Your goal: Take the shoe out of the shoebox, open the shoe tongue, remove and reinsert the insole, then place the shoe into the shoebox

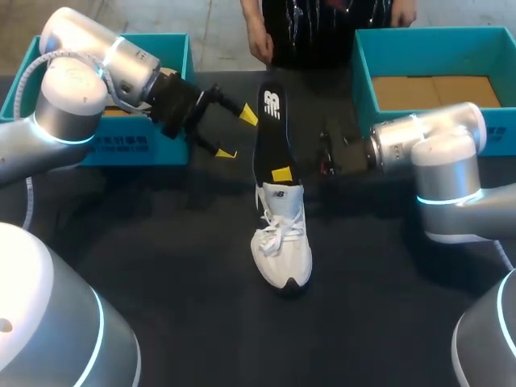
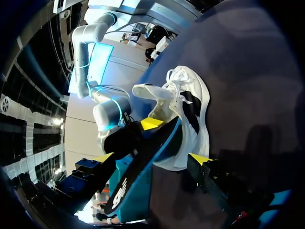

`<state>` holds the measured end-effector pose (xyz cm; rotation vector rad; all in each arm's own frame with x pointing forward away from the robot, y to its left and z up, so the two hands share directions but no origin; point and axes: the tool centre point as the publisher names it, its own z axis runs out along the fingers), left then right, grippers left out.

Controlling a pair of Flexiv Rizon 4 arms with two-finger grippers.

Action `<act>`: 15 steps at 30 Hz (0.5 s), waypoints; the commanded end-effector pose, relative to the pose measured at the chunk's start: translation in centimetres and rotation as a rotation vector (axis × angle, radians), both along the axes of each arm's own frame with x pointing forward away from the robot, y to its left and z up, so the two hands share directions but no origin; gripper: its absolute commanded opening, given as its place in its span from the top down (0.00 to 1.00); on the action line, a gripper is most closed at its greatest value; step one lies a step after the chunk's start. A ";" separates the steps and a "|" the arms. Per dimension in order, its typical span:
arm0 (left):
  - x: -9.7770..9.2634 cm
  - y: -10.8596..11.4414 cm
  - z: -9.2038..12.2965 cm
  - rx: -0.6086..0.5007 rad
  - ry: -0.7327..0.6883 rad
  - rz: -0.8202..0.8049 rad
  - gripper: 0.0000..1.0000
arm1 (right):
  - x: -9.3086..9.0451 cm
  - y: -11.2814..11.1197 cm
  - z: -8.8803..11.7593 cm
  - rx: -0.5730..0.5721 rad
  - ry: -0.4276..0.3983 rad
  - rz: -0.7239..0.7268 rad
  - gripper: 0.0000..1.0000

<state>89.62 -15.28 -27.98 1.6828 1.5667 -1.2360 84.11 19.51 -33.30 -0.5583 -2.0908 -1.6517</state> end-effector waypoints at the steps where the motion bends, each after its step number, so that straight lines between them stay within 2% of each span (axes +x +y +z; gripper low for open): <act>1: -0.1 0.0 0.0 0.000 0.000 0.000 0.00 | 0.5 -0.1 0.6 -0.016 -0.003 0.013 0.67; 8: -0.3 0.1 -0.1 -0.005 0.000 0.006 0.00 | 1.2 0.1 1.6 -0.023 -0.022 0.031 0.69; 15: -0.6 0.0 -0.2 -0.008 0.002 0.006 0.00 | 1.9 0.3 1.7 -0.047 0.011 0.068 0.84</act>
